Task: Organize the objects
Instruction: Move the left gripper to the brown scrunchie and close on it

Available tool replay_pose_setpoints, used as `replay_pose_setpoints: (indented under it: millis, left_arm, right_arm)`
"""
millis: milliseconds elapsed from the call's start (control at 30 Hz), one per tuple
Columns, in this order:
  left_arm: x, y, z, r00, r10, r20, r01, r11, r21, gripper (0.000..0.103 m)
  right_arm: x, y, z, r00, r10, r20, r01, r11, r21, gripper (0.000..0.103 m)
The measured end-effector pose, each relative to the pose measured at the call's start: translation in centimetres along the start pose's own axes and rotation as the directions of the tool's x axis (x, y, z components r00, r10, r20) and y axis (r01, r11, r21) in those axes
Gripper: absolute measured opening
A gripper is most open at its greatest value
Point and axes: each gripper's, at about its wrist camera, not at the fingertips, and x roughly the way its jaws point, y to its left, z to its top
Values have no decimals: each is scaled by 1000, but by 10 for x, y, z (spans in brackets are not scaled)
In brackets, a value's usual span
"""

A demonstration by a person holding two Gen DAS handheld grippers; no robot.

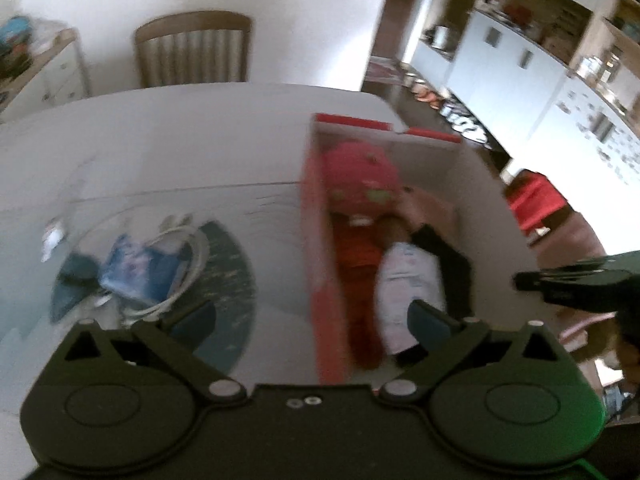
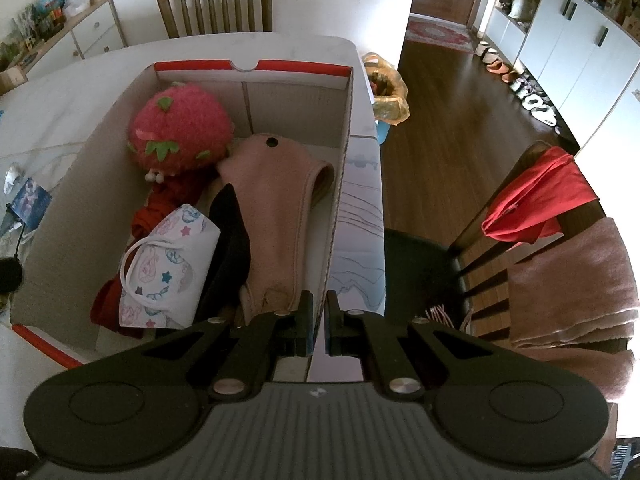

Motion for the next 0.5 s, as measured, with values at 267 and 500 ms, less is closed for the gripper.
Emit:
replay_pose_setpoints:
  millis: [267,500]
  left_arm:
    - [-1,64,-26,991,133,-29,-134,989,-61,101]
    - [4,128,-53,963,255,-90,-265,955,-135,101]
  right_arm:
    - [-1,-1,2,1000,-8,-5,8,1000,2,5]
    - [-2,-1,4,1000,-15,-7,15,1000,3,5]
